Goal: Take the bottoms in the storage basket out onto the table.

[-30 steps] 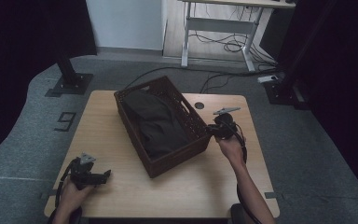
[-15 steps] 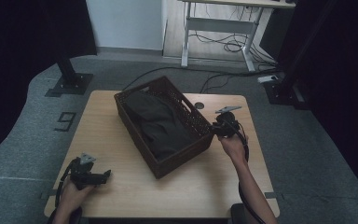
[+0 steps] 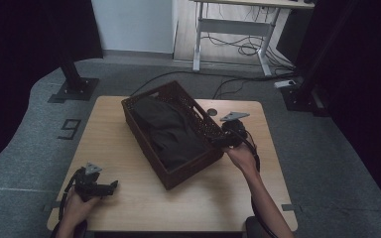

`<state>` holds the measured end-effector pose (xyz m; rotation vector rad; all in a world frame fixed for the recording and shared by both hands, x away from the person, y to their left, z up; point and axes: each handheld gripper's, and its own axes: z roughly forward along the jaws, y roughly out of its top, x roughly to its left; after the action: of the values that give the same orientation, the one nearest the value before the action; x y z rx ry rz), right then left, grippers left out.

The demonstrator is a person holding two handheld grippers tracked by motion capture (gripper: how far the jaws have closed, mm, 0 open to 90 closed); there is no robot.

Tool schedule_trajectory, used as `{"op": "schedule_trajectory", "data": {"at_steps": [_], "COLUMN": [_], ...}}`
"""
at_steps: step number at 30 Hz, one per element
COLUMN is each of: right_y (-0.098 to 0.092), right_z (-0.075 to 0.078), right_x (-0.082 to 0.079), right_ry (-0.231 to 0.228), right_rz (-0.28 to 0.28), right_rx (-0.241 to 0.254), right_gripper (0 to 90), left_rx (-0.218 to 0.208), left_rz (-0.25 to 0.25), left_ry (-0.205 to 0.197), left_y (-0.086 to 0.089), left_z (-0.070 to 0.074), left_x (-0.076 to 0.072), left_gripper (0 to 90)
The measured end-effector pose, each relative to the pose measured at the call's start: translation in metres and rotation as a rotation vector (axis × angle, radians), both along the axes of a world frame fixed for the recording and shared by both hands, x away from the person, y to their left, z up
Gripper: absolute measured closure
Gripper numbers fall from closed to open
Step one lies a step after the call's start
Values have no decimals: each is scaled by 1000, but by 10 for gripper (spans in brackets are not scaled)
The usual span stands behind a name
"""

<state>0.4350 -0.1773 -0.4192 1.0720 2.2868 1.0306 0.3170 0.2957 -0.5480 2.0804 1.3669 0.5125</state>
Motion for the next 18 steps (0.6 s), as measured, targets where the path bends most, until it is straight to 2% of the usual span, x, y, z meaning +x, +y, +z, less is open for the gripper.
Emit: {"op": "schedule_trajectory", "data": {"at_steps": [2, 8, 14, 18], "right_y": [6, 18, 20, 18], "right_z": [-2, -14, -28, -35], "right_x": [1, 3, 5, 7], "right_ry": [12, 40, 70, 79], "right_rz": [18, 33, 39, 52], "right_rx": [0, -1, 27, 15], "right_gripper": [117, 0, 0, 0], "left_rx": [0, 0, 0, 0], "left_rz": [0, 0, 0, 0], "left_ry": [0, 0, 0, 0], "left_y": [0, 0, 0, 0], "left_z": [0, 0, 0, 0], "left_x": [0, 0, 0, 0], "left_gripper": [0, 0, 0, 0]}}
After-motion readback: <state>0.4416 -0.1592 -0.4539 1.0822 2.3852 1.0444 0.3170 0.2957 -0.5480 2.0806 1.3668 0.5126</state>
